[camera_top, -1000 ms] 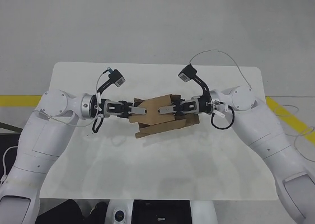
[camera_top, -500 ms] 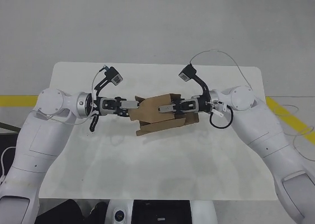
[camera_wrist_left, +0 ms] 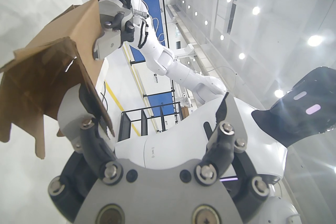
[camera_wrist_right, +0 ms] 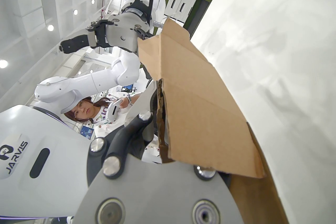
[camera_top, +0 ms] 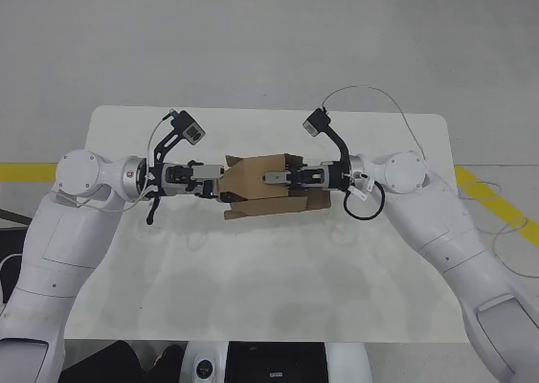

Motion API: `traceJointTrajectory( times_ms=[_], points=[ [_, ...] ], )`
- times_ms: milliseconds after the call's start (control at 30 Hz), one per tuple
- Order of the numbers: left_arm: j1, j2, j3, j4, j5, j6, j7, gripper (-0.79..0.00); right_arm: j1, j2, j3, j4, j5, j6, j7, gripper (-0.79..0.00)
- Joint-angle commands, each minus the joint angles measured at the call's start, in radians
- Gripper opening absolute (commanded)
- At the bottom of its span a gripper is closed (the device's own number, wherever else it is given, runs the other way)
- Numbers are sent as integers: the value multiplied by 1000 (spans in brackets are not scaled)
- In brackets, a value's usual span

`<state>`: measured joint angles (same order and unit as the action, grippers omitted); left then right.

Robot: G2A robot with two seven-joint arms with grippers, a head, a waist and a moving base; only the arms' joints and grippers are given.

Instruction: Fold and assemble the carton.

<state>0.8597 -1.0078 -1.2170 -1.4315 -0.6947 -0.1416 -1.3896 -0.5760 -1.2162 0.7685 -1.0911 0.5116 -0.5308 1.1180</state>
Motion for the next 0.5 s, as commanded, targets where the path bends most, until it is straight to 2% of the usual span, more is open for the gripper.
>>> traceJointTrajectory(
  times_ms=[0,467],
  points=[
    [3,1,-6,-8,-6,6,2,0,0,-3,-2,-2,-12,8,0,-785],
    [19,3,-15,-61,0,22,31,0,5,-28,-12,-13,-43,22,-33,-785]
  ],
)
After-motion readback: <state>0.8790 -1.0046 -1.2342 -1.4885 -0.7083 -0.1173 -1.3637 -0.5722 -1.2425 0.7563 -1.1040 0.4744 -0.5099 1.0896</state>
